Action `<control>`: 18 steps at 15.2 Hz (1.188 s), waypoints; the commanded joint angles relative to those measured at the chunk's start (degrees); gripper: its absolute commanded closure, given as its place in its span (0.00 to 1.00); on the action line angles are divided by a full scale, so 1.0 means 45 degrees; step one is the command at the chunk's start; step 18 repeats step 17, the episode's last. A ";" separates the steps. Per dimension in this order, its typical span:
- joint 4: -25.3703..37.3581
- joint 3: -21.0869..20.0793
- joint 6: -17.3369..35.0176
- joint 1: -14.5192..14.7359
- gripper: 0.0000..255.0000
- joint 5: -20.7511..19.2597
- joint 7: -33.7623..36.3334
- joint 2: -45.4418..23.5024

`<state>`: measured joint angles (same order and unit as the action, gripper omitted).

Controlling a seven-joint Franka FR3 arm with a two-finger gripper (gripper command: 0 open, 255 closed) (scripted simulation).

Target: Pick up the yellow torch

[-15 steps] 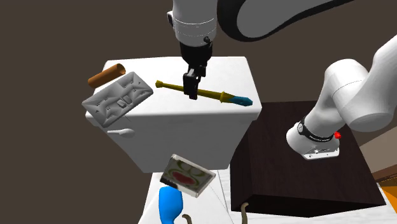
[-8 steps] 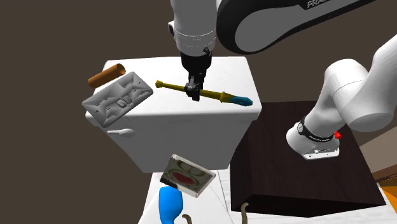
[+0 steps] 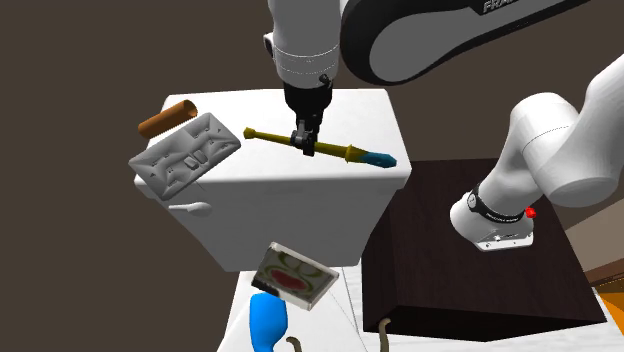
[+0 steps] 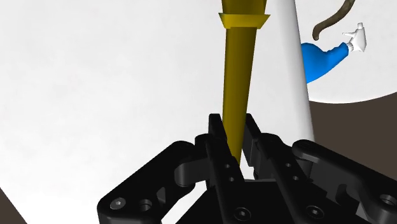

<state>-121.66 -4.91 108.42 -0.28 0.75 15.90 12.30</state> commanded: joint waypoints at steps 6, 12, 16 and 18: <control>0.0871 0.0041 -0.1033 -0.0039 1.00 -0.0026 -0.0004 0.0074; 0.1882 0.0051 -0.2060 -0.0045 1.00 -0.0030 -0.0009 0.0089; 0.2454 0.0055 -0.2601 -0.0048 1.00 -0.0034 -0.0009 0.0059; 0.2455 0.0055 -0.2601 -0.0048 1.00 -0.0034 -0.0009 0.0057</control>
